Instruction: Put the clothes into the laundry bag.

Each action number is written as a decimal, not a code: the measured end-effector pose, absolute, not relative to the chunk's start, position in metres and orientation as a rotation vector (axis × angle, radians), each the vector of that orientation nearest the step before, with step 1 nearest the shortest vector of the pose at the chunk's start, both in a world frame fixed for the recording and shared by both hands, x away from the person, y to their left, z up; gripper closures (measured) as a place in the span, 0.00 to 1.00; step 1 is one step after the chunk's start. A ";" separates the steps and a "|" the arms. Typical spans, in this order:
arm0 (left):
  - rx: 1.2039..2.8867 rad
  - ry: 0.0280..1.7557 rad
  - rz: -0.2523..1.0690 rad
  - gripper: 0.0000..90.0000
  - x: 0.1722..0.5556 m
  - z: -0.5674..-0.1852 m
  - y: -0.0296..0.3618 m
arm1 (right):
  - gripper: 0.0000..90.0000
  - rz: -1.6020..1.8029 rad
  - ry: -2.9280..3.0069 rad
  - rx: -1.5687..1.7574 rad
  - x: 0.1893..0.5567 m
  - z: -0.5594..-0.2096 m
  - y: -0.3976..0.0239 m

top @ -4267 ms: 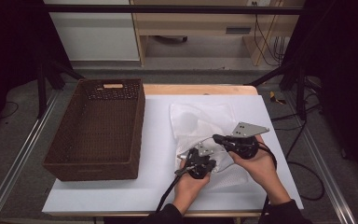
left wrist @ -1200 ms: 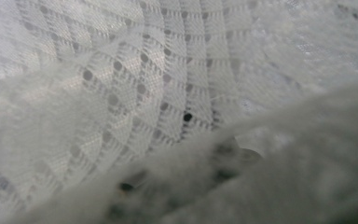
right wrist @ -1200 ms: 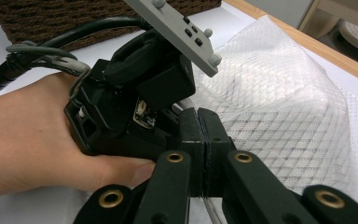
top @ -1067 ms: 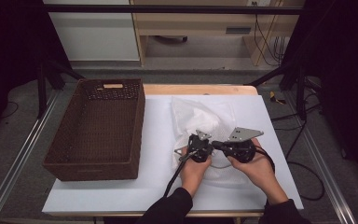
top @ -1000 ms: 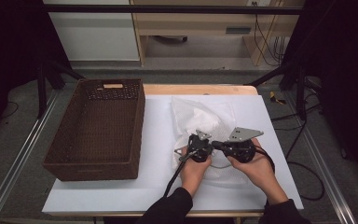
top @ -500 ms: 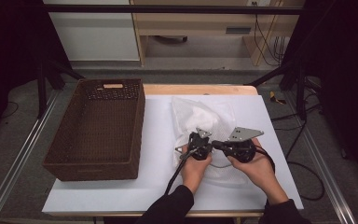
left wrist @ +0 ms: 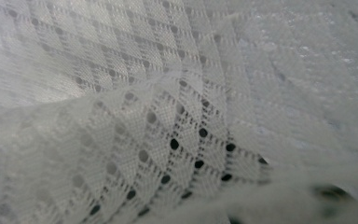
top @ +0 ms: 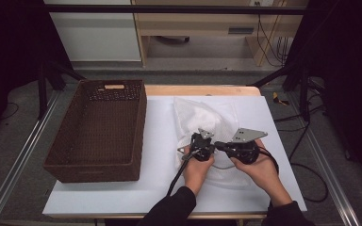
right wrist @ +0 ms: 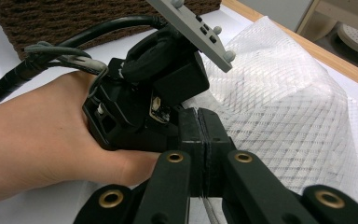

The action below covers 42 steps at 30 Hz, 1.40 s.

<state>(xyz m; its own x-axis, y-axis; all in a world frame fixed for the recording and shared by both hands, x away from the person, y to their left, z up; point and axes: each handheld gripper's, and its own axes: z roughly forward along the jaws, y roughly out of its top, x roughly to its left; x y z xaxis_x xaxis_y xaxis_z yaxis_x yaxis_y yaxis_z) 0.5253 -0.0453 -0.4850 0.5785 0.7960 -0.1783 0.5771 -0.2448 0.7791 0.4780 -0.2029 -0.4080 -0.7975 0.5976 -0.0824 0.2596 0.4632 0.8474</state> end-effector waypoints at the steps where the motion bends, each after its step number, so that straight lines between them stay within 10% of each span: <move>1: 1.944 1.100 0.319 1.00 0.525 -0.485 -0.045 | 1.00 1.265 2.349 0.721 0.478 -0.408 -0.203; 42: 1.933 0.964 0.281 1.00 0.454 -0.455 0.000 | 1.00 1.264 2.340 0.712 0.472 -0.406 -0.204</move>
